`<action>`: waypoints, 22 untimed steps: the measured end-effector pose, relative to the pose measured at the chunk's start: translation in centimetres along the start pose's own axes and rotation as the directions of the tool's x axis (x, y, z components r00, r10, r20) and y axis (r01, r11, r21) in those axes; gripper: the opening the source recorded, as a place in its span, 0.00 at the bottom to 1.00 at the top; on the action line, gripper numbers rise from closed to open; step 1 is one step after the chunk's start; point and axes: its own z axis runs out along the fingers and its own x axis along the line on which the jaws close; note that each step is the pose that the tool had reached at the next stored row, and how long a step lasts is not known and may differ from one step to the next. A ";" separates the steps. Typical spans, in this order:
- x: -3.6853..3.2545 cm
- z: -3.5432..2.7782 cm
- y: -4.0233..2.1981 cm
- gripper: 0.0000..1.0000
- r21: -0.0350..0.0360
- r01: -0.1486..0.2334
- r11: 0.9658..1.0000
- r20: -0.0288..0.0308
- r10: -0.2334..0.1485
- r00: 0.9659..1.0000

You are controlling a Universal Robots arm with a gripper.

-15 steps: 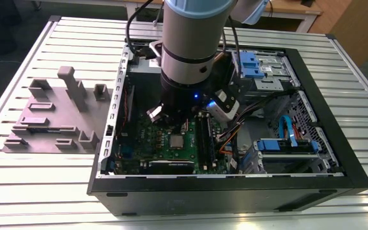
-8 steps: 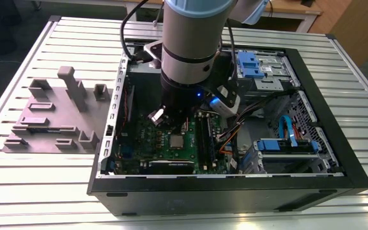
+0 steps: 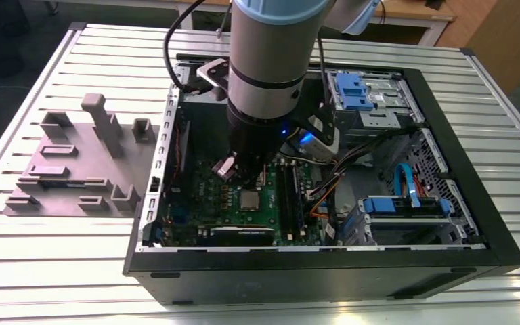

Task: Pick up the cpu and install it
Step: 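Close the cpu cover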

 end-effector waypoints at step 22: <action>0.00 0.01 0.00 0.10 0.002 0.104 0.995 -0.003 -0.104 0.995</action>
